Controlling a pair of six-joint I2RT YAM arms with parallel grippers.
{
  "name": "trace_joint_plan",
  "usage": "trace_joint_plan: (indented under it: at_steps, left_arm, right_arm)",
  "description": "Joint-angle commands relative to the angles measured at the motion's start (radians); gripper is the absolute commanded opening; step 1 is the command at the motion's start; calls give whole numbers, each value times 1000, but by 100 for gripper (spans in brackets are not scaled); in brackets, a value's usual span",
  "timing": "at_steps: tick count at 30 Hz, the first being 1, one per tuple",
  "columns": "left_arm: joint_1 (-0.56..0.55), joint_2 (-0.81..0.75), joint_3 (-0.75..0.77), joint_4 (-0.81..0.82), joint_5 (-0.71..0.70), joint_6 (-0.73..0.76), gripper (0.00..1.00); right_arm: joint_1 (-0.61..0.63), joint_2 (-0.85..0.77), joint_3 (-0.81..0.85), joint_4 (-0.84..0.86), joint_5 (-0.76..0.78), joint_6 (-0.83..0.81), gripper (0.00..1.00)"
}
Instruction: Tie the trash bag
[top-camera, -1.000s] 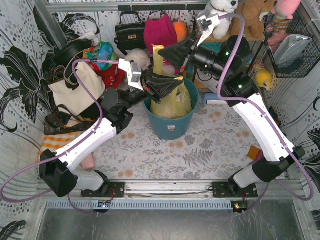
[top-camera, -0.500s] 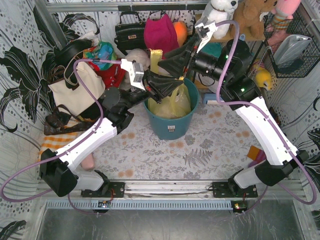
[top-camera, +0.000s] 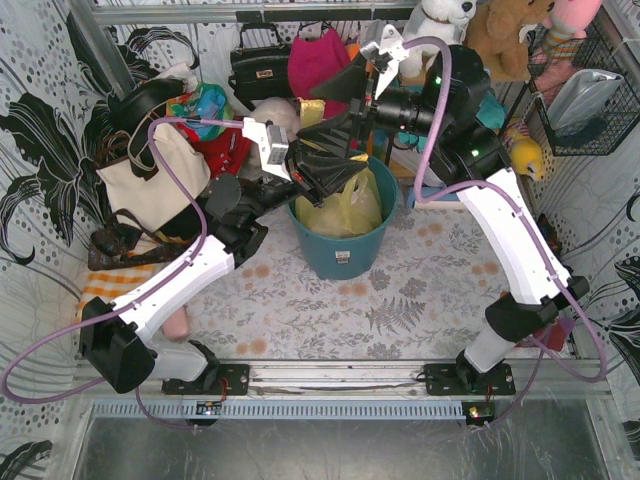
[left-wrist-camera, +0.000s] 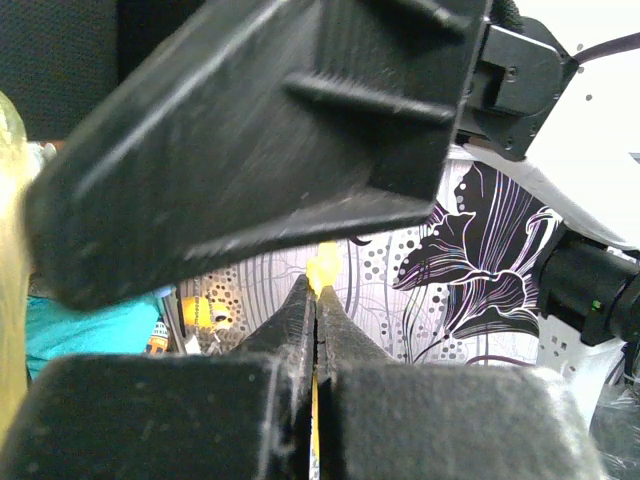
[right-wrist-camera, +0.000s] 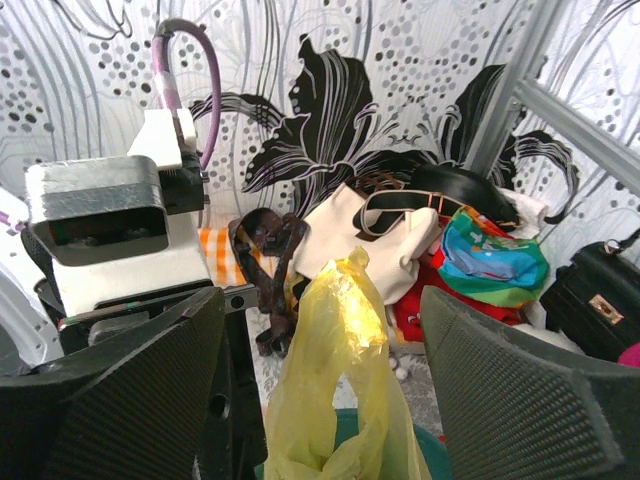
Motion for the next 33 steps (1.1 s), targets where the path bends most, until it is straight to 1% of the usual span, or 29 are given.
trace_joint_plan:
  at_steps: [1,3,7,11,15,21,33]
  left_arm:
    - [-4,3,10,47,18,-5,0]
    - [-3,2,11,48,19,-6,0]
    - [-3,3,14,48,29,-12,0]
    - [-4,3,13,54,35,-17,0]
    - [-3,4,13,59,36,-23,0]
    - [-5,7,10,68,38,-31,0]
    - [-4,9,11,89,43,-50,0]
  right_arm:
    - [5,73,93,-51,-128,-101,76]
    - [3,90,113,-50,-167,-109,71]
    - [-4,124,166,-60,-200,-95,61]
    - [-14,127,167,-38,-233,-64,53]
    - [-20,113,158,-29,-252,-52,50]
    - [-25,67,111,3,-253,-42,50]
    - [-44,48,100,-2,-237,-38,43]
